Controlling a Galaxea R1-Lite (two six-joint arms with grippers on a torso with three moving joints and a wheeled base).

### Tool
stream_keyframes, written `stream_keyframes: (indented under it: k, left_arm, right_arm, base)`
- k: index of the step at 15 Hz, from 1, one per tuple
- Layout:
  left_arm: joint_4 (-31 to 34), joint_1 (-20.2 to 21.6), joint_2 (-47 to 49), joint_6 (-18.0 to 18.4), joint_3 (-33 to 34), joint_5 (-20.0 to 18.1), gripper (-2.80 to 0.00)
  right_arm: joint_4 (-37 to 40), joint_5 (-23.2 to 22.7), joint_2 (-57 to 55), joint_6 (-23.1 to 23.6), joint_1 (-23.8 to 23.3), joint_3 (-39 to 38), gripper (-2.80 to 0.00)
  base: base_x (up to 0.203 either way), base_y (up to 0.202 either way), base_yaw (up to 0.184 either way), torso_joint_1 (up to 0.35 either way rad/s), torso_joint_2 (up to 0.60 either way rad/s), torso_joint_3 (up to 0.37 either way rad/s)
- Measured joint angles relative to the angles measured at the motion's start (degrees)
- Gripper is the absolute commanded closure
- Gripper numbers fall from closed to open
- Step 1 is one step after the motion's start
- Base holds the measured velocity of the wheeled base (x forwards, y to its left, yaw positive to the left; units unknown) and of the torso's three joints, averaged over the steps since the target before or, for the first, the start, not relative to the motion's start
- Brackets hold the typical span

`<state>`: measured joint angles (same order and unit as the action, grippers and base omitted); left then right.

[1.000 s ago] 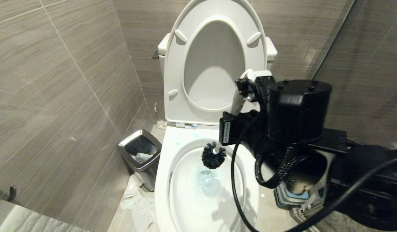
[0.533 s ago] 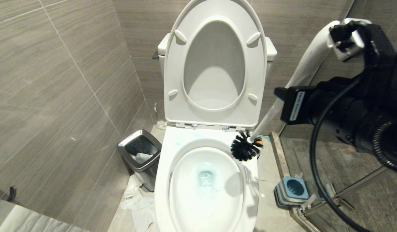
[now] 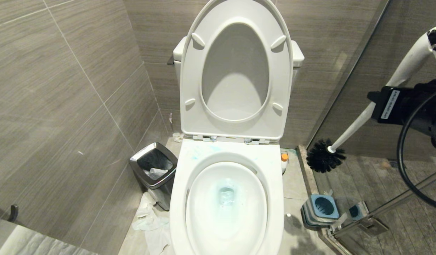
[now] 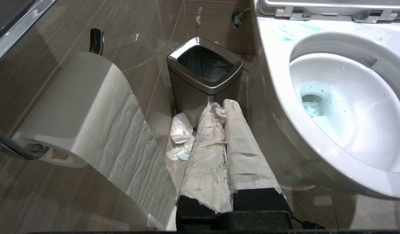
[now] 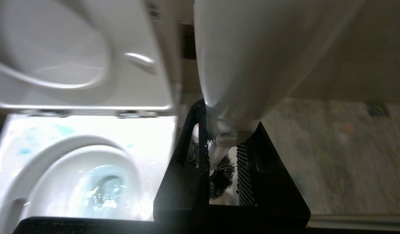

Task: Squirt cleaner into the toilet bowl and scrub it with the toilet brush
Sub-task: Put the toilet brush back

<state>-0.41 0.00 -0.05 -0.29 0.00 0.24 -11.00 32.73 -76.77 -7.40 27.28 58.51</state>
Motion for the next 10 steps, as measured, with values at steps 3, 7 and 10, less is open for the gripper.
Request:
stream_keyframes:
  k: [3,7,10]
  left_arm:
    - [0.0,0.0,0.0,0.0,0.0,0.0,0.0]
    - [0.0,0.0,0.0,0.0,0.0,0.01,0.0]
    - [0.01,0.0,0.0,0.02,0.0,-0.01,0.0]
  right_arm:
    - [-2.32,-5.35,-2.27,-2.96,-10.14,-3.16,0.0]
    - [-14.49,-13.91,-6.54,-3.57,-19.87,-12.93,0.0]
    - [-26.3,-19.92,-11.22,-3.37,-25.47,-19.66,0.0]
  base:
    - [0.0,0.0,0.0,0.0,0.0,0.0]
    - [0.0,0.0,0.0,0.0,0.0,0.0]
    - [0.0,0.0,0.0,0.0,0.0,0.0]
